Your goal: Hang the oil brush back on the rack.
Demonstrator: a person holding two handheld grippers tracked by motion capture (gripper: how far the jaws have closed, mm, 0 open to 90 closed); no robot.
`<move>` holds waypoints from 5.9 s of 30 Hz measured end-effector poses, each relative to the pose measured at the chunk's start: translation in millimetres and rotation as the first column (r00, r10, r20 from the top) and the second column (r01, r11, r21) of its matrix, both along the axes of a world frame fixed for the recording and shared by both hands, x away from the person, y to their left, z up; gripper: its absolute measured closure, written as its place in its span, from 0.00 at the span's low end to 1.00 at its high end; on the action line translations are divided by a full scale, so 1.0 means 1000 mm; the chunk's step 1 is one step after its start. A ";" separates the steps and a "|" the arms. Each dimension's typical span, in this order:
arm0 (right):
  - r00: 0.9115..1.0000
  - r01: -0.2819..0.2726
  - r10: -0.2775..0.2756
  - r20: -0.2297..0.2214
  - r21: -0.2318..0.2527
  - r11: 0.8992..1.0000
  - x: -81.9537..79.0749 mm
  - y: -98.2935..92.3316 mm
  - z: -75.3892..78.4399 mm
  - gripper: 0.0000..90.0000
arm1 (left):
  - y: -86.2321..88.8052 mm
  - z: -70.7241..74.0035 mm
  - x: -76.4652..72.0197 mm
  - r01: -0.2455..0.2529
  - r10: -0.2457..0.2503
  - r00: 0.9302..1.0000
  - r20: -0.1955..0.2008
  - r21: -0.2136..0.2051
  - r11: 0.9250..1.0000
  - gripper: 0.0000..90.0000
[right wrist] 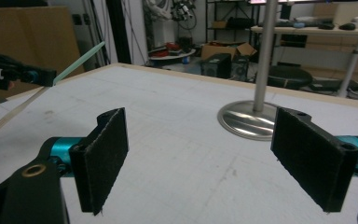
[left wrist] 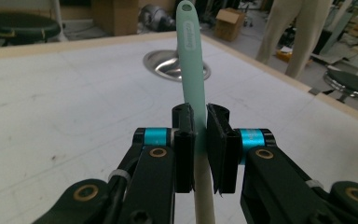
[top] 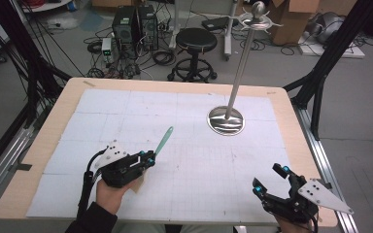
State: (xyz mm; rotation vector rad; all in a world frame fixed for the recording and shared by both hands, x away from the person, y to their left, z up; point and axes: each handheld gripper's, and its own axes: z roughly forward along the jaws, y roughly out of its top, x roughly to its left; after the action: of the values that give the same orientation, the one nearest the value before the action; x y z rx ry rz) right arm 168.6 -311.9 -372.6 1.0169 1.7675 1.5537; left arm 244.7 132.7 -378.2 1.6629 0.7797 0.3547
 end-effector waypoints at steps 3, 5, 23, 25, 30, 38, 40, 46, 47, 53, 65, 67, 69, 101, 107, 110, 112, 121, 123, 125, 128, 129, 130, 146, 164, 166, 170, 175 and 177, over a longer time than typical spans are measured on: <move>0.999 -0.031 0.031 0.013 -0.001 1.000 0.004 0.009 0.005 0.19 | -0.005 0.008 -0.005 0.027 -0.026 0.999 0.037 -0.023 0.999 0.90; 0.999 -0.045 0.045 0.022 -0.004 0.999 0.006 0.015 0.009 0.19 | -0.006 0.010 -0.007 0.036 -0.034 0.998 0.047 -0.027 0.999 0.90; 0.949 -0.314 0.312 0.039 0.085 0.946 0.039 0.107 0.038 0.24 | -0.030 0.031 -0.034 0.175 -0.159 0.964 0.213 -0.057 0.983 0.90; 0.946 -0.323 0.321 0.035 0.084 0.943 0.041 0.113 0.040 0.25 | -0.031 0.031 -0.036 0.186 -0.171 0.960 0.221 -0.052 0.981 0.90; 0.933 -0.359 0.357 0.041 0.104 0.928 0.045 0.122 0.048 0.30 | -0.038 0.031 -0.041 0.219 -0.203 0.950 0.238 -0.042 0.975 0.90; 0.915 -0.403 0.401 0.037 0.125 0.907 0.046 0.128 0.052 0.45 | -0.047 0.028 -0.044 0.247 -0.234 0.942 0.242 -0.024 0.969 0.90; 0.912 -0.410 0.410 0.031 0.136 0.902 0.045 0.129 0.052 0.48 | -0.048 0.028 -0.044 0.252 -0.239 0.941 0.241 -0.026 0.967 0.90; 0.906 -0.420 0.422 0.026 0.157 0.894 0.044 0.130 0.055 0.56 | -0.051 0.027 -0.044 0.248 -0.237 0.944 0.228 -0.022 0.968 0.90; 0.905 -0.423 0.424 0.024 0.158 0.892 0.044 0.130 0.056 0.57 | -0.051 0.027 -0.045 0.249 -0.237 0.944 0.227 -0.022 0.968 0.90; 0.908 -0.414 0.419 0.008 0.170 0.894 0.042 0.132 0.061 0.64 | -0.051 0.028 -0.046 0.247 -0.235 0.945 0.228 -0.024 0.969 0.90; 0.909 -0.407 0.417 -0.016 0.183 0.895 0.040 0.132 0.063 0.83 | -0.053 0.027 -0.046 0.259 -0.249 0.944 0.219 -0.018 0.966 0.89; 0.905 -0.413 0.425 -0.027 0.189 0.891 0.039 0.132 0.064 0.86 | -0.054 0.026 -0.046 0.261 -0.251 0.944 0.214 -0.019 0.965 0.89; 0.898 -0.424 0.437 -0.037 0.184 0.887 0.037 0.134 0.065 0.91 | -0.053 0.025 -0.043 0.276 -0.266 0.943 0.202 -0.021 0.961 0.88; 0.688 -0.720 0.723 0.063 0.185 0.669 0.045 0.125 0.081 0.86 | -0.049 0.019 -0.037 0.561 -0.553 0.824 0.119 -0.041 0.827 0.93; 0.732 -0.675 0.678 0.069 0.209 0.708 0.042 0.126 0.075 0.58 | -0.048 0.019 -0.037 0.546 -0.535 0.834 0.134 -0.058 0.836 0.93; 0.730 -0.678 0.681 0.062 0.194 0.709 0.040 0.129 0.071 0.63 | -0.048 0.019 -0.036 0.540 -0.528 0.838 0.138 -0.069 0.839 0.93; 0.729 -0.679 0.683 0.054 0.189 0.709 0.040 0.130 0.069 0.67 | -0.048 0.020 -0.036 0.538 -0.525 0.839 0.142 -0.078 0.840 0.93; 0.755 -0.648 0.656 0.023 0.185 0.739 0.046 0.131 0.067 0.91 | -0.041 0.012 -0.030 0.468 -0.459 0.881 0.114 -0.075 0.880 0.60; 0.768 -0.633 0.640 0.018 0.172 0.755 0.049 0.129 0.069 0.91 | -0.030 0.007 -0.026 0.425 -0.416 0.904 0.103 -0.095 0.900 0.56; 0.783 -0.616 0.621 0.012 0.151 0.773 0.055 0.125 0.074 0.91 | -0.019 0.003 -0.023 0.372 -0.362 0.927 0.102 -0.107 0.922 0.49; 0.798 -0.599 0.603 0.011 0.130 0.790 0.062 0.122 0.081 0.91 | -0.010 0.001 -0.019 0.333 -0.322 0.941 0.105 -0.114 0.936 0.38; 0.806 -0.588 0.592 0.008 0.119 0.800 0.067 0.121 0.085 0.91 | -0.006 0.000 -0.018 0.323 -0.311 0.944 0.113 -0.109 0.940 0.38; 0.825 -0.563 0.565 0.004 0.102 0.820 0.077 0.119 0.093 0.91 | 0.004 -0.001 -0.016 0.274 -0.261 0.956 0.132 -0.089 0.958 0.29; 0.904 -0.422 0.425 -0.045 0.075 0.904 0.153 0.098 0.133 0.91 | 0.037 -0.009 -0.008 0.147 -0.136 0.980 0.143 -0.069 0.987 0.20; 0.964 -0.263 0.265 -0.022 0.067 0.963 0.208 0.068 0.182 0.91 | 0.046 -0.012 -0.003 0.105 -0.092 0.986 0.139 -0.087 0.991 0.21; 0.967 -0.252 0.254 -0.031 0.059 0.966 0.214 0.068 0.188 0.91 | 0.047 -0.012 -0.003 0.105 -0.092 0.986 0.140 -0.089 0.990 0.21; 0.970 -0.238 0.240 -0.038 0.053 0.970 0.223 0.072 0.195 0.91 | 0.048 -0.012 -0.003 0.101 -0.087 0.987 0.135 -0.097 0.990 0.21; 0.974 -0.215 0.219 -0.057 0.066 0.974 0.232 0.074 0.192 0.91 | 0.050 -0.012 -0.003 0.099 -0.085 0.987 0.136 -0.100 0.990 0.21; 0.977 -0.201 0.206 -0.059 0.074 0.977 0.234 0.072 0.191 0.91 | 0.051 -0.012 -0.003 0.098 -0.084 0.987 0.137 -0.099 0.990 0.21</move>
State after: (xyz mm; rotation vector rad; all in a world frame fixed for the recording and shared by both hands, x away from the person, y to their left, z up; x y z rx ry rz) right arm 402.9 -239.6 -181.4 0.9529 1.9274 1.7327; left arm 241.9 183.7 -390.3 1.5536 0.6110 0.3494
